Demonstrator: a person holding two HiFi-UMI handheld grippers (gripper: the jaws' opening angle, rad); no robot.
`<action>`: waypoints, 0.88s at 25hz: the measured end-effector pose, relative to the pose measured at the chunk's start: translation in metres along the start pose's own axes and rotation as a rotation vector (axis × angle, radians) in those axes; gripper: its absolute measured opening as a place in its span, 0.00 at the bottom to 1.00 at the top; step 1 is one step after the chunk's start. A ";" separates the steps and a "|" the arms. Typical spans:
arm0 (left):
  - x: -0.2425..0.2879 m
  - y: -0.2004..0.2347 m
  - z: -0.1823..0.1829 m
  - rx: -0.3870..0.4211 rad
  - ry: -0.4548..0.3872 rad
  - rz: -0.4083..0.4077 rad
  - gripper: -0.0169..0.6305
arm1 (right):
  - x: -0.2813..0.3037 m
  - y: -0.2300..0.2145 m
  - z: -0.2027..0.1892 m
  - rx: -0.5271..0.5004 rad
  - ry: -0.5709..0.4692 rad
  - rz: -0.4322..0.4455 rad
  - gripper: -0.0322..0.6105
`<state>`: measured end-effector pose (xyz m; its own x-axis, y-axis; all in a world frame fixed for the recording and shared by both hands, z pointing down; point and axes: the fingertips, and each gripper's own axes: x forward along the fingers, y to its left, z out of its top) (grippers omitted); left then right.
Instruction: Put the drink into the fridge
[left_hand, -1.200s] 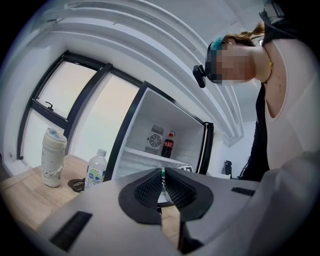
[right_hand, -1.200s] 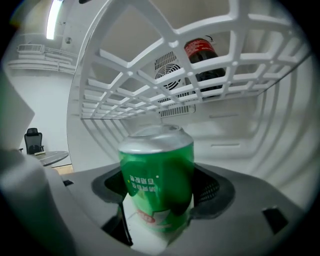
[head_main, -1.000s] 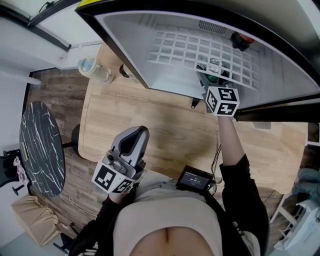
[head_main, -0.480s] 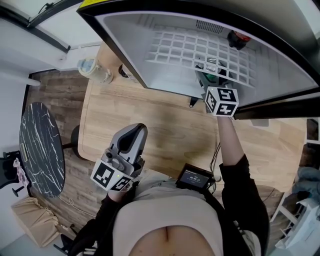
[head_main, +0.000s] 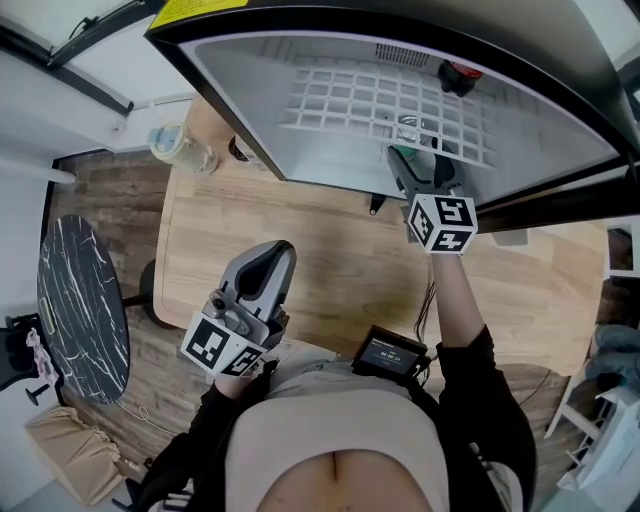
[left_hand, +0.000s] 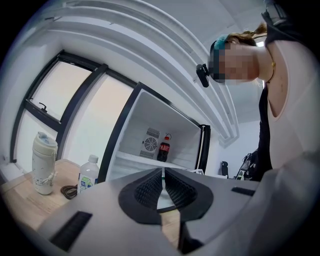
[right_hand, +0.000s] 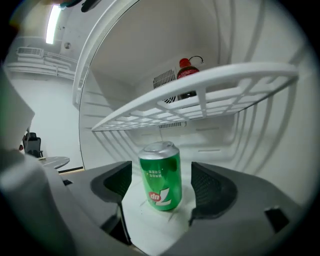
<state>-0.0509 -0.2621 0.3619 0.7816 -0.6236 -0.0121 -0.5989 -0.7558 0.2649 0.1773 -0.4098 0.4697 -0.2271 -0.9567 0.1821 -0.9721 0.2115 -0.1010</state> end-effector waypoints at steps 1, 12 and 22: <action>0.002 -0.001 0.000 0.000 -0.001 -0.005 0.06 | -0.005 0.001 0.002 0.005 -0.006 0.000 0.61; 0.032 -0.014 0.002 0.000 -0.015 -0.075 0.06 | -0.066 0.011 0.011 0.060 0.014 0.086 0.61; 0.061 -0.041 0.006 -0.004 -0.029 -0.169 0.06 | -0.127 0.024 0.071 0.022 -0.148 0.075 0.29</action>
<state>0.0204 -0.2702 0.3443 0.8656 -0.4936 -0.0842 -0.4591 -0.8494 0.2604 0.1867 -0.2972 0.3744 -0.2868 -0.9576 0.0270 -0.9508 0.2811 -0.1304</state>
